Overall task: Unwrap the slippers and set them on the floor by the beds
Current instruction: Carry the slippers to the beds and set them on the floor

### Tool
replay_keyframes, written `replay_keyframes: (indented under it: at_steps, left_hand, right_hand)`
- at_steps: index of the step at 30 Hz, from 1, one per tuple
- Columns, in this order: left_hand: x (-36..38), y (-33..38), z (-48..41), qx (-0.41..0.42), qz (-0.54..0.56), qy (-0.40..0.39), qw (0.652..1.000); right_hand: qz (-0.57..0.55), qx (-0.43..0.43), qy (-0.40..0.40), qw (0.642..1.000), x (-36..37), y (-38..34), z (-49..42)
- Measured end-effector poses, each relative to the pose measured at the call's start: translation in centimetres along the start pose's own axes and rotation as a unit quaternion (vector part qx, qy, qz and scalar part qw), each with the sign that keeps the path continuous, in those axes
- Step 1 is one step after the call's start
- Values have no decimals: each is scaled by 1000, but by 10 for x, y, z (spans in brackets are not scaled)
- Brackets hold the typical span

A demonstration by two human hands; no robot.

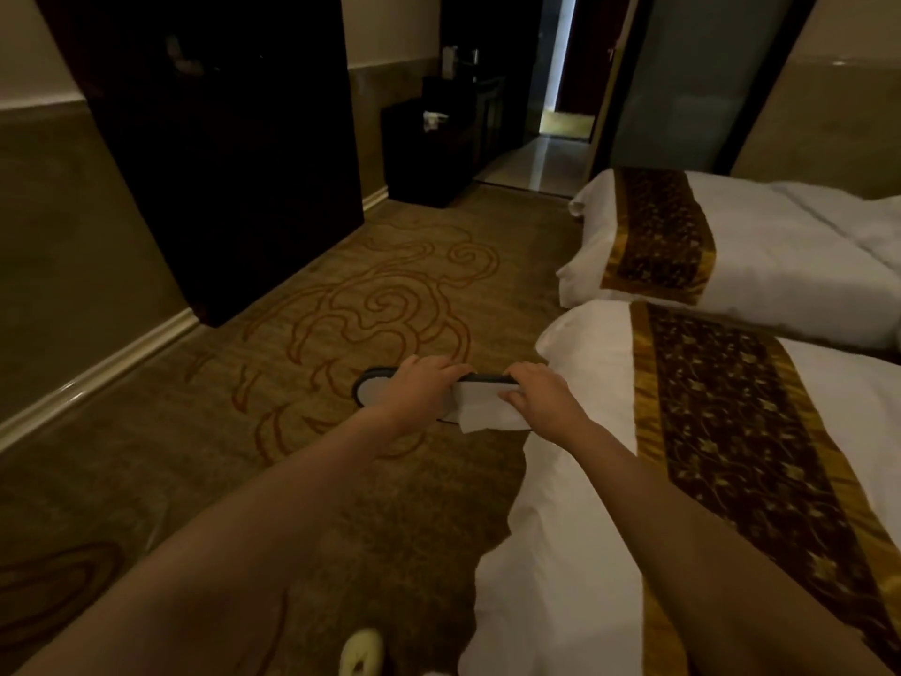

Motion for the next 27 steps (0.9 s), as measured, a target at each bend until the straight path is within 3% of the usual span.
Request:
replay_keyframes:
  at_steps: [12,27]
  left_hand:
    - [37,-157,-264,102,-1,-43,994]
    - [87,-182,-626,202,14,-48,978]
  right_hand:
    - [-21,106,0,994,49,68,-250]
    - [4,217,45,975,46,284,-502]
Point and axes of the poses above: each hand's wrist, its own z-axis away from the middle knuckle, its own x-axis out of the palm, y = z × x, the point moved 1 cm from there along -z, towards the middle knuckle, and after that the axes turned 4 degrees about y, right-handed, at the moved point
